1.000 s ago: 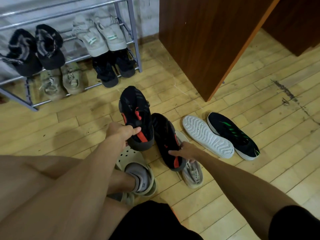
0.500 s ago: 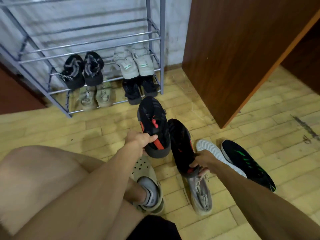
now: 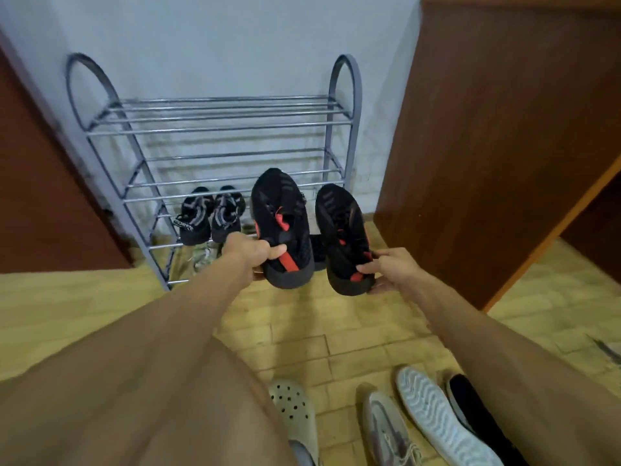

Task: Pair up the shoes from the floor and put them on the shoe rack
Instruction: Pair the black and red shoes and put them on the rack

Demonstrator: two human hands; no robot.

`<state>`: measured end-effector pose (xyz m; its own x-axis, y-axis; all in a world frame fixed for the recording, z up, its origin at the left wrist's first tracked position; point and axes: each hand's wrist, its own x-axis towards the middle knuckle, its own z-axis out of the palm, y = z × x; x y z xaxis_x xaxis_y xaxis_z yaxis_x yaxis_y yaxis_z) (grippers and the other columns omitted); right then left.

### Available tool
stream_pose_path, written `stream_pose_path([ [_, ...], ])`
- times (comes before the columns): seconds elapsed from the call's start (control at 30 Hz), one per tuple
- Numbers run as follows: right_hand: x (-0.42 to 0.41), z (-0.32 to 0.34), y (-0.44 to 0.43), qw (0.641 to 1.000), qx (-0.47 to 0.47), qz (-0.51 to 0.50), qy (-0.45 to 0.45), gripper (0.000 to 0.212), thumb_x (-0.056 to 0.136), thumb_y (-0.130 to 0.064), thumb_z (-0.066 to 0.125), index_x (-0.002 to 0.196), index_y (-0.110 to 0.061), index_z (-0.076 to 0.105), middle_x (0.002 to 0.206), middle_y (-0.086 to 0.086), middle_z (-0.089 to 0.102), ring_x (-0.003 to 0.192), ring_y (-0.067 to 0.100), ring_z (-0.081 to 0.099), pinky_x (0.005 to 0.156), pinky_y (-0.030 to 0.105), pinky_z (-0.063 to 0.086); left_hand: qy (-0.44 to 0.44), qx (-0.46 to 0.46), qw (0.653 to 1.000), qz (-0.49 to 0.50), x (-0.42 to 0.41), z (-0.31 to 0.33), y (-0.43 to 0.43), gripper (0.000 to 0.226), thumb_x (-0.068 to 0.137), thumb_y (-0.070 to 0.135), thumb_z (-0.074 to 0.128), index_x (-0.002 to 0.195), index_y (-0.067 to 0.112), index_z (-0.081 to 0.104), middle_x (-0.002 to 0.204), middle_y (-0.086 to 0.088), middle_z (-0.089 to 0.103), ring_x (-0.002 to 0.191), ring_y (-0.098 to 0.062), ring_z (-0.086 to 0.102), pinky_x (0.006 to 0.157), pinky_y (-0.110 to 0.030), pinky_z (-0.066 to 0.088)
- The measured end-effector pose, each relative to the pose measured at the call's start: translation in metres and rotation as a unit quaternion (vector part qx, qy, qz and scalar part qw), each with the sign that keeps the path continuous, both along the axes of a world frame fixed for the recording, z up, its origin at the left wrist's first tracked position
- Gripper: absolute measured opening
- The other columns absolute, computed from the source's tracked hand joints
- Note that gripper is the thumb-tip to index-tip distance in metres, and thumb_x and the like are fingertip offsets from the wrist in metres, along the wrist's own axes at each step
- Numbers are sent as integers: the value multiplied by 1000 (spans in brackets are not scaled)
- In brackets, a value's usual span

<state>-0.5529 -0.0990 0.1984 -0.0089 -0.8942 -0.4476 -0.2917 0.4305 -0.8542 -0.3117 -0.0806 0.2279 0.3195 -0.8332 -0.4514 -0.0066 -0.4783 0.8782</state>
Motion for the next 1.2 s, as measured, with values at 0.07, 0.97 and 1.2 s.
stream_pose_path([
  [0.07, 14, 12, -27, 1000, -10, -19, -20, 38, 76, 2, 75, 113, 2, 67, 91, 12, 72, 71, 28, 70, 56, 38, 62, -4, -3, 1000, 10, 12, 6, -22, 23, 73, 2, 79, 81, -2, 58, 95, -16, 66, 86, -31, 62, 75, -43, 52],
  [0.97, 82, 9, -289, 998, -50, -21, 12, 31, 100, -17, 48, 130, -17, 56, 107, 9, 63, 90, 32, 68, 73, 42, 59, -58, 1, 998, -24, 50, -25, -301, 43, 76, 19, 79, 105, -7, 61, 101, -18, 66, 87, -32, 64, 51, -34, 51],
  [1.2, 60, 13, -244, 997, -73, 4, 34, 42, 98, -16, 51, 140, -15, 48, 122, 11, 60, 105, 30, 65, 83, 42, 58, -119, -79, 990, -4, 33, -17, -254, 28, 83, 30, 69, 74, 9, 53, 90, -11, 58, 81, -24, 53, 75, -36, 47],
])
